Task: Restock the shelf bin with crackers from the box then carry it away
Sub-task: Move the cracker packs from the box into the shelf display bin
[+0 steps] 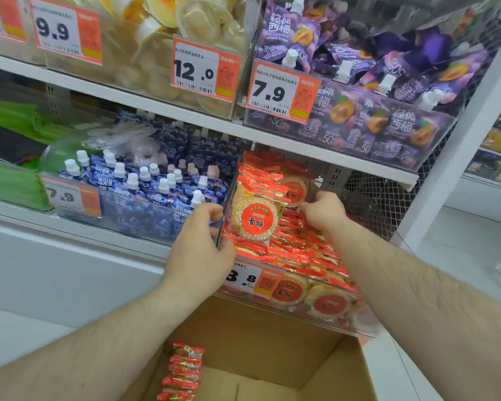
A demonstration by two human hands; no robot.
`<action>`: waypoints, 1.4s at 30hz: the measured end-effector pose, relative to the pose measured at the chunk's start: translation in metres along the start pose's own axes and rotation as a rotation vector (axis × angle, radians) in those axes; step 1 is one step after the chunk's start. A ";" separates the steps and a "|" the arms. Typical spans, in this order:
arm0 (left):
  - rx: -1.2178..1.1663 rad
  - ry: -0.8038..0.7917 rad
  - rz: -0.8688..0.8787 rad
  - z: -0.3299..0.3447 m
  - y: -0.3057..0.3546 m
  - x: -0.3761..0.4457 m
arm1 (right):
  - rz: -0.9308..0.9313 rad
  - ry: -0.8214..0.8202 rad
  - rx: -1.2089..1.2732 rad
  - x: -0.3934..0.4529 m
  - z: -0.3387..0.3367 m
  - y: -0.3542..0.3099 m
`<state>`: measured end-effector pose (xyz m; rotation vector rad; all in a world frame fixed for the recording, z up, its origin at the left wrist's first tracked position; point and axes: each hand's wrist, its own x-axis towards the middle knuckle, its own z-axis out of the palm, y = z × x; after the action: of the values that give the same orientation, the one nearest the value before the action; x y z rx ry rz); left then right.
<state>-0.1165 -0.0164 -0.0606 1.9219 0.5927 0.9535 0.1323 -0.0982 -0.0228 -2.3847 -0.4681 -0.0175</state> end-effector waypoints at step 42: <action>0.310 -0.855 -0.871 -0.022 -0.080 -0.055 | -0.245 -0.569 -0.137 -0.259 0.176 0.136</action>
<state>-0.1697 -0.0050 -0.1444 1.8071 0.9385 -0.5172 -0.0835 -0.1639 -0.2793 -2.4299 -1.0506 0.5449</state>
